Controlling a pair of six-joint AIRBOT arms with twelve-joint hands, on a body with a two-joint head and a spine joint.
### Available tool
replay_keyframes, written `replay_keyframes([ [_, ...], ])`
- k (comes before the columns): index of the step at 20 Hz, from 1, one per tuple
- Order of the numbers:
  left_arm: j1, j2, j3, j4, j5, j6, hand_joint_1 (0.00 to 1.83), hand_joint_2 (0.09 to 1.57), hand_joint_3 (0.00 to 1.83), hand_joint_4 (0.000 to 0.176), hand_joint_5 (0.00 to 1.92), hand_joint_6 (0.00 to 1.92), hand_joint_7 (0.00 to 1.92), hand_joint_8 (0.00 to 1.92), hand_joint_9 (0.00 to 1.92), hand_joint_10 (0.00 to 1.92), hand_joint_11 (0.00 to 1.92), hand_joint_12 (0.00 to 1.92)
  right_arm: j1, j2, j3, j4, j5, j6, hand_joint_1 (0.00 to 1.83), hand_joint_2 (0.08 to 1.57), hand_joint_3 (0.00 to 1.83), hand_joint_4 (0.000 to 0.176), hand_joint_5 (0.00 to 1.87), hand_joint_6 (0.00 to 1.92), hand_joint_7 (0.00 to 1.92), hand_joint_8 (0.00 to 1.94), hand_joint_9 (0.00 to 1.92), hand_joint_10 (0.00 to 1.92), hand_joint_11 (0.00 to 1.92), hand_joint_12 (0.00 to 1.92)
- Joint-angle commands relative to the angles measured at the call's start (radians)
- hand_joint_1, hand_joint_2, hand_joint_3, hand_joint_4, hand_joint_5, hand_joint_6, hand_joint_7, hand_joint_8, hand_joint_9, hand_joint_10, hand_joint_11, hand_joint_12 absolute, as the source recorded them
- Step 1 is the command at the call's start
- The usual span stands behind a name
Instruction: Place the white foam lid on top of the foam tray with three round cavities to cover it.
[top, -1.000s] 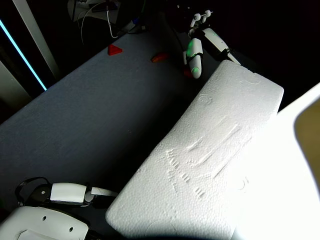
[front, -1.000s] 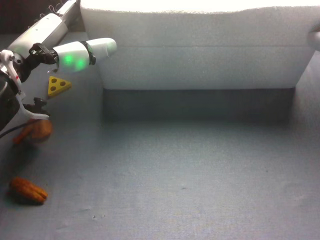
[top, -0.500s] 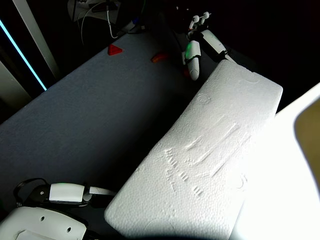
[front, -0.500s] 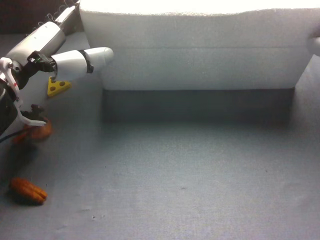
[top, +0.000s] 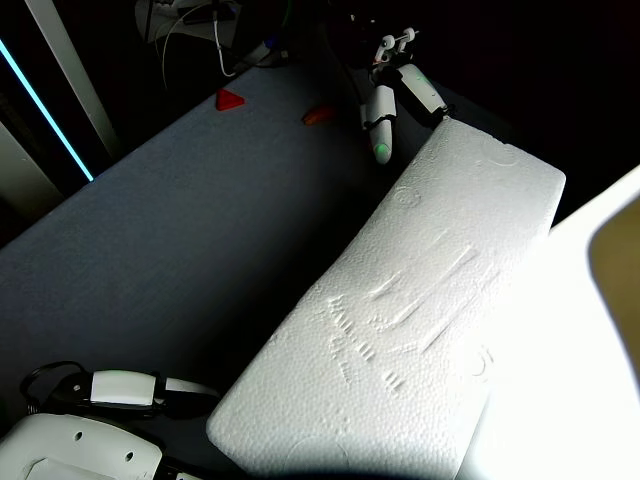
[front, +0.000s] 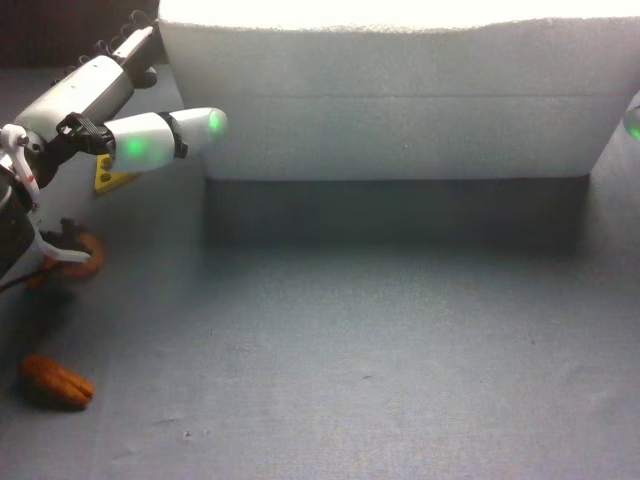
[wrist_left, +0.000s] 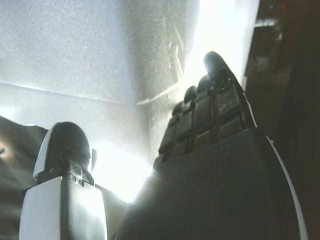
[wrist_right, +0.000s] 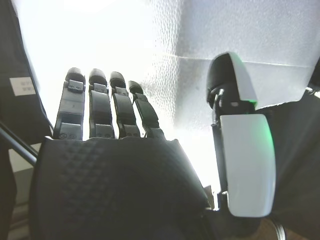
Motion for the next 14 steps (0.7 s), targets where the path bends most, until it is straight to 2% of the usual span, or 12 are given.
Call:
replay_keyframes([
  [1, -0.001, 0.008, -0.003, 0.005, -0.104, -0.002, 0.46, 1.12, 0.0, 0.014, 0.01, 0.0, 0.0, 0.0, 0.0, 0.0, 0.0, 0.59, -0.001, 0.022, 0.002, 0.005, 0.12, 0.002, 0.58, 1.15, 0.0, 0.0, 0.0, 0.0, 0.0, 0.0, 0.0, 0.0, 0.0, 0.0],
  [2, 0.001, 0.008, -0.004, 0.004, -0.107, -0.002, 0.46, 1.12, 0.0, 0.019, 0.01, 0.0, 0.0, 0.0, 0.0, 0.0, 0.0, 0.59, -0.006, 0.026, 0.0, 0.008, 0.12, 0.002, 0.58, 1.16, 0.0, 0.0, 0.0, 0.0, 0.0, 0.0, 0.0, 0.0, 0.0, 0.0],
  [3, 0.003, 0.01, -0.006, 0.002, -0.11, -0.002, 0.46, 1.13, 0.0, 0.009, 0.01, 0.0, 0.0, 0.0, 0.0, 0.0, 0.0, 0.59, -0.012, 0.031, -0.003, 0.012, 0.121, 0.002, 0.58, 1.16, 0.0, 0.0, 0.0, 0.0, 0.0, 0.0, 0.0, 0.0, 0.0, 0.0],
  [5, 0.011, 0.016, -0.009, -0.001, -0.116, -0.002, 0.46, 1.13, 0.0, 0.013, 0.01, 0.0, 0.0, 0.0, 0.0, 0.0, 0.0, 0.63, -0.026, 0.045, -0.012, 0.022, 0.127, -0.004, 0.61, 1.16, 0.0, 0.0, 0.0, 0.0, 0.0, 0.0, 0.0, 0.0, 0.06, 0.03],
  [6, 0.015, 0.02, -0.012, -0.003, -0.121, -0.002, 0.47, 1.14, 0.0, 0.003, 0.02, 0.0, 0.0, 0.0, 0.0, 0.0, 0.0, 0.64, -0.031, 0.052, -0.019, 0.028, 0.13, -0.011, 0.62, 1.16, 0.0, 0.0, 0.0, 0.0, 0.0, 0.0, 0.02, 0.01, 0.01, 0.43],
  [7, 0.017, 0.024, -0.017, -0.004, -0.125, -0.001, 0.47, 1.14, 0.0, 0.0, 0.02, 0.0, 0.0, 0.0, 0.0, 0.0, 0.0, 0.67, -0.035, 0.06, -0.025, 0.031, 0.132, -0.015, 0.61, 1.16, 0.0, 0.0, 0.0, 0.0, 0.0, 0.0, 0.02, 0.01, 0.0, 0.55],
  [8, 0.021, 0.029, -0.021, -0.006, -0.13, 0.002, 0.46, 1.13, 0.0, 0.0, 0.03, 0.0, 0.0, 0.0, 0.0, 0.0, 0.0, 0.71, -0.041, 0.069, -0.033, 0.032, 0.135, -0.019, 0.59, 1.16, 0.0, 0.0, 0.0, 0.0, 0.0, 0.0, 0.01, 0.01, 0.0, 0.57],
  [10, 0.031, 0.038, -0.027, -0.01, -0.136, 0.005, 0.45, 1.14, 0.0, 0.0, 0.03, 0.0, 0.0, 0.0, 0.0, 0.0, 0.0, 0.66, -0.058, 0.091, -0.053, 0.034, 0.146, -0.024, 0.62, 1.18, 0.0, 0.0, 0.0, 0.0, 0.0, 0.0, 0.0, 0.0, 0.0, 0.34],
  [13, 0.05, 0.063, -0.049, -0.018, -0.167, 0.008, 0.47, 1.14, 0.0, 0.0, 0.03, 0.0, 0.0, 0.0, 0.0, 0.0, 0.0, 0.66, -0.08, 0.122, -0.086, 0.034, 0.171, -0.03, 0.6, 1.16, 0.0, 0.0, 0.0, 0.0, 0.0, 0.0, 0.0, 0.0, 0.0, 0.17],
  [14, 0.056, 0.074, -0.06, -0.02, -0.181, 0.012, 0.48, 1.12, 0.0, 0.0, 0.04, 0.0, 0.0, 0.0, 0.0, 0.0, 0.0, 0.58, -0.088, 0.134, -0.1, 0.034, 0.183, -0.034, 0.59, 1.16, 0.0, 0.0, 0.0, 0.0, 0.0, 0.0, 0.0, 0.0, 0.0, 0.03],
])
